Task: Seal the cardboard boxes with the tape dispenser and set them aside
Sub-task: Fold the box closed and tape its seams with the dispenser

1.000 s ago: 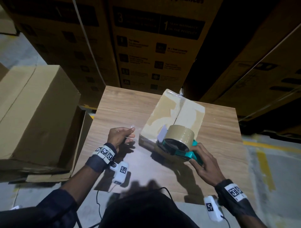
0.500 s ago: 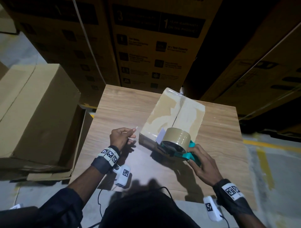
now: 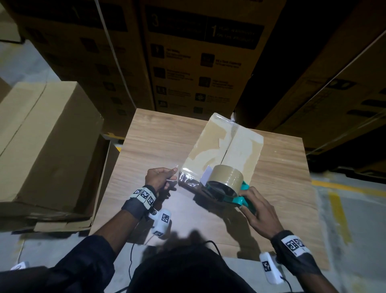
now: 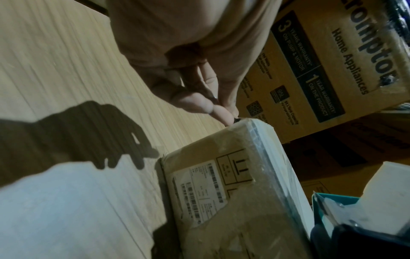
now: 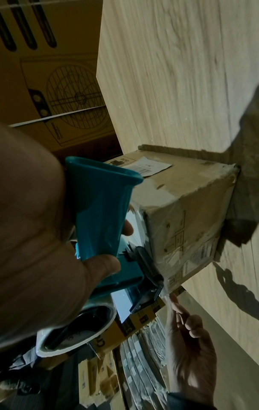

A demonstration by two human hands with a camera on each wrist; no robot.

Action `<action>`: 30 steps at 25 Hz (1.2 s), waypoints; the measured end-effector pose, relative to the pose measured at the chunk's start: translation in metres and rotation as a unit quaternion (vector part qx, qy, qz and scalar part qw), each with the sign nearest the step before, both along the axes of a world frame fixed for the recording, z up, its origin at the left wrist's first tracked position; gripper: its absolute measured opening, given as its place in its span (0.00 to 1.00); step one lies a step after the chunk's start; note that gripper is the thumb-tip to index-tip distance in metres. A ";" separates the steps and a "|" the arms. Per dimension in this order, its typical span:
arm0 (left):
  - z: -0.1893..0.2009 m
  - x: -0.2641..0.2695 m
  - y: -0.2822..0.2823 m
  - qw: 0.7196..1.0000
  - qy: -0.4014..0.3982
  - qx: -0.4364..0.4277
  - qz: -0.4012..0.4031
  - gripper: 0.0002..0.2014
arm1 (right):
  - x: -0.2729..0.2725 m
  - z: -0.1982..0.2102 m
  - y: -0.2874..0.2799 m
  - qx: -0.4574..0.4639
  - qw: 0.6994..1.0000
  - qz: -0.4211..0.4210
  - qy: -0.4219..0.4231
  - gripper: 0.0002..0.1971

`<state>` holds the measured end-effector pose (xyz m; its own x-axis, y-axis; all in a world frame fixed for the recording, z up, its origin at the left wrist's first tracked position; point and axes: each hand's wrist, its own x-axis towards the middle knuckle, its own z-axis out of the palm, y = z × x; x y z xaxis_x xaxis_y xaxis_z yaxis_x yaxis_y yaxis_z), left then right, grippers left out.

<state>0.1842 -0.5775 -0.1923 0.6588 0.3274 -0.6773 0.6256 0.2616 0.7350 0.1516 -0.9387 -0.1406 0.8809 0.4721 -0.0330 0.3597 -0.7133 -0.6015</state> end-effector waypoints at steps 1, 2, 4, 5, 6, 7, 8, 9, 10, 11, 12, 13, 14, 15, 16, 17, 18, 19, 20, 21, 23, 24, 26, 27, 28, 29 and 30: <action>-0.002 0.001 0.000 1.000 0.009 -0.012 -0.007 0.18 | -0.001 -0.001 0.000 -0.002 1.000 -0.001 0.002 0.31; -0.005 0.002 0.000 1.000 0.015 -0.024 -0.014 0.19 | -0.001 -0.001 0.000 -0.002 1.000 -0.002 0.003 0.31; -0.011 0.001 -0.001 0.998 0.034 -0.038 -0.032 0.23 | -0.002 0.000 0.001 -0.003 1.000 -0.004 0.005 0.32; -0.011 0.000 -0.002 0.997 0.046 -0.043 -0.040 0.23 | -0.002 -0.001 0.001 -0.004 1.000 -0.005 0.006 0.31; -0.011 0.001 0.000 0.996 0.060 -0.047 -0.049 0.20 | -0.002 -0.001 0.001 -0.005 1.000 -0.005 0.007 0.30; -0.008 0.002 0.001 0.994 0.076 -0.054 -0.064 0.17 | -0.002 -0.001 0.001 -0.006 1.000 -0.006 0.005 0.29; -0.002 0.003 0.002 0.990 0.091 -0.067 -0.084 0.17 | -0.002 -0.001 0.001 -0.008 1.000 -0.007 0.004 0.28; 0.003 0.006 0.003 0.985 0.104 -0.087 -0.106 0.18 | -0.002 0.000 0.002 -0.009 1.000 -0.007 0.002 0.29; 0.005 0.008 0.006 0.979 0.112 -0.102 -0.134 0.18 | -0.003 0.000 0.002 -0.010 1.000 -0.007 0.000 0.30; 0.009 0.011 0.008 0.973 0.119 -0.111 -0.163 0.18 | -0.003 0.001 0.003 -0.010 1.000 -0.007 -0.001 0.30; 0.008 0.012 0.012 0.968 0.130 -0.108 -0.183 0.20 | -0.003 0.002 0.003 -0.008 1.000 -0.010 -0.001 0.31; 0.006 0.012 0.016 0.965 0.146 -0.090 -0.196 0.24 | -0.003 0.003 0.002 -0.005 1.000 -0.012 -0.002 0.32; 0.004 0.010 0.021 0.965 0.157 -0.068 -0.199 0.28 | -0.003 0.003 0.002 0.000 1.000 -0.012 -0.001 0.32; 0.001 0.007 0.024 0.969 0.155 -0.045 -0.189 0.30 | -0.003 0.003 0.002 0.004 1.000 -0.012 -0.001 0.33; -0.003 0.005 0.028 0.977 0.130 -0.010 -0.171 0.31 | -0.003 0.003 0.002 0.006 1.000 -0.013 -0.003 0.33; -0.002 0.002 0.028 0.985 0.080 0.027 -0.147 0.30 | -0.003 0.002 0.002 0.005 1.000 -0.016 -0.002 0.33; 0.001 -0.001 0.027 0.988 0.008 0.059 -0.142 0.30 | -0.004 0.002 0.002 0.003 1.000 -0.019 -0.001 0.32; 0.005 -0.003 0.023 0.980 -0.072 0.087 -0.165 0.31 | -0.004 0.001 0.002 0.005 1.000 -0.019 -0.001 0.32; 0.008 -0.007 0.017 0.964 -0.131 0.099 -0.209 0.33 | -0.005 0.001 0.003 0.007 1.000 -0.019 -0.002 0.32; 0.010 -0.011 0.009 0.947 -0.174 0.100 -0.250 0.35 | -0.005 0.001 0.003 0.009 1.000 -0.021 -0.002 0.32; 0.003 -0.021 -0.003 0.931 -0.201 0.104 -0.285 0.39 | -0.004 0.002 0.003 0.007 1.000 -0.016 -0.004 0.28; -0.001 -0.026 -0.008 0.932 -0.200 0.108 -0.284 0.40 | -0.005 0.002 0.002 0.005 1.000 -0.010 -0.007 0.25; -0.009 -0.032 -0.014 0.938 -0.177 0.118 -0.273 0.41 | -0.006 0.001 0.002 0.001 1.000 -0.008 -0.011 0.21; -0.011 -0.034 -0.015 0.940 -0.164 0.122 -0.274 0.41 | -0.006 0.000 0.002 -0.001 1.000 -0.007 -0.013 0.21; -0.012 -0.035 -0.016 0.939 -0.153 0.129 -0.282 0.40 | -0.006 0.000 0.002 0.000 1.000 -0.006 -0.012 0.22; -0.011 -0.035 -0.016 0.933 -0.144 0.143 -0.297 0.40 | -0.006 -0.001 0.001 0.001 1.000 -0.005 -0.011 0.23; -0.010 -0.034 -0.014 0.921 -0.146 0.175 -0.315 0.42 | -0.005 -0.002 0.001 0.004 1.000 -0.007 -0.010 0.25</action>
<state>0.1500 -0.5915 -0.2021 0.9302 -0.0176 -0.3667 0.3346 -0.3705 0.8665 0.1463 -0.9376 -0.1421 0.8876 0.4604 -0.0124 0.3619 -0.7139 -0.5995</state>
